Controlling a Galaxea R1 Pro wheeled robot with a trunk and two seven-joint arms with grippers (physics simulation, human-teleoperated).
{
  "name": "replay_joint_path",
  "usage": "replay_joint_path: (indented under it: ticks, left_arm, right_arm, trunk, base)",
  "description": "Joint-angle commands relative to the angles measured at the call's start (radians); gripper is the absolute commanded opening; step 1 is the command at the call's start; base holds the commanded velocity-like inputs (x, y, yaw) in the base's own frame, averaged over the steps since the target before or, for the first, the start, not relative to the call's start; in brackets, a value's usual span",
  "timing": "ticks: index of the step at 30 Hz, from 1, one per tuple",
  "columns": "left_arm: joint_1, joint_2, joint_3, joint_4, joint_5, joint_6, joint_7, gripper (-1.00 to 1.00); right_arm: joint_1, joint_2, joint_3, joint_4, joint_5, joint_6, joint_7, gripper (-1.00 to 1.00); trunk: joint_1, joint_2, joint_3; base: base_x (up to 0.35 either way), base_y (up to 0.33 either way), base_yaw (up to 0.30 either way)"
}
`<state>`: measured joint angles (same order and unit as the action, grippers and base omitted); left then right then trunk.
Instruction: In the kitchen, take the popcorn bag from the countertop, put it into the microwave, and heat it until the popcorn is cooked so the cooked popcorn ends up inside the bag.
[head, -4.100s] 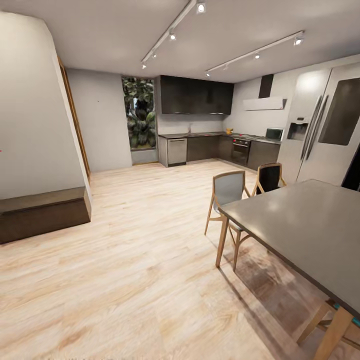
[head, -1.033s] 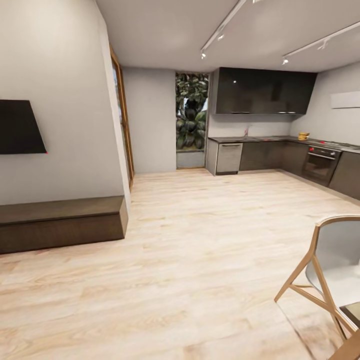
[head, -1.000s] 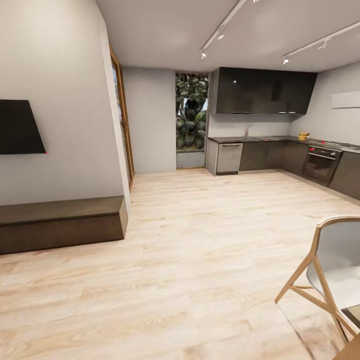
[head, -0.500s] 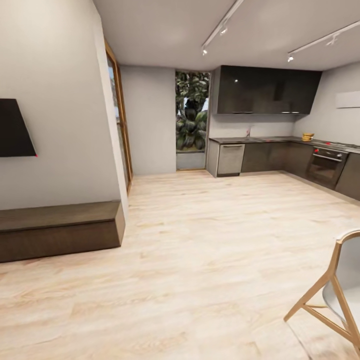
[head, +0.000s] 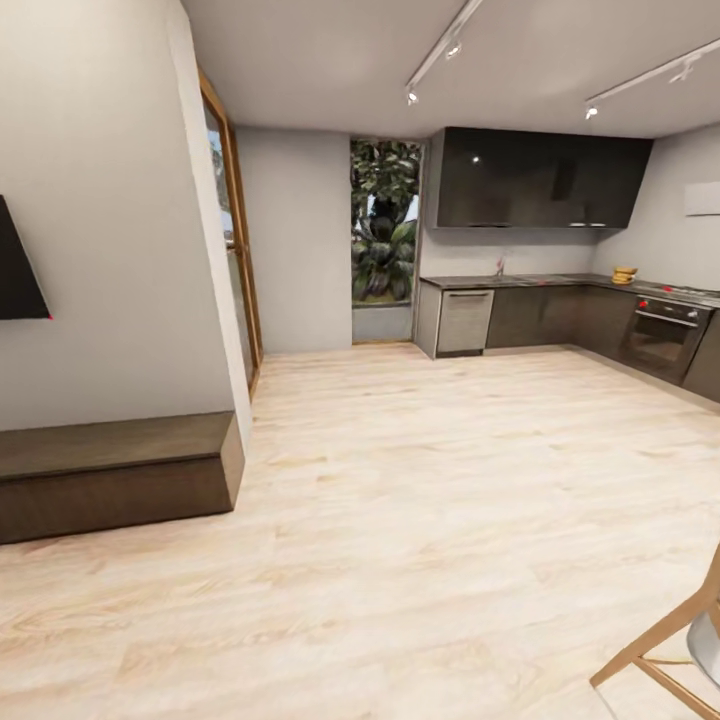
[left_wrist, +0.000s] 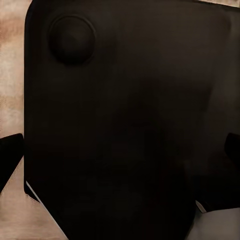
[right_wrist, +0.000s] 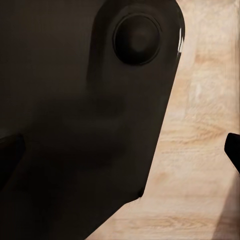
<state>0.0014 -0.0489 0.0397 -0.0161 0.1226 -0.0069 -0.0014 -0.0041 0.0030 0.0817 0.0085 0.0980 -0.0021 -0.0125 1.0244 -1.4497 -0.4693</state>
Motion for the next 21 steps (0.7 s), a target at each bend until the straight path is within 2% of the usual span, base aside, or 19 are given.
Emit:
replay_joint_path:
  ticks: [1,21]
  left_arm:
    - [0.0,0.0,0.003,-0.001,0.008,-0.001,0.0,1.0]
    - [0.0,0.0,0.003,-0.001,0.008,0.0,0.0,1.0]
  right_arm:
    - [0.0,0.0,0.007,0.001,0.006,-0.001,-0.001,1.0]
    - [0.0,0.0,0.007,0.001,0.005,-0.003,-0.001,1.0]
  trunk:
    - [0.001,0.0,-0.001]
    - [0.001,0.0,-0.001]
  base:
    - [0.328,0.0,0.0]
    - [0.328,0.0,0.0]
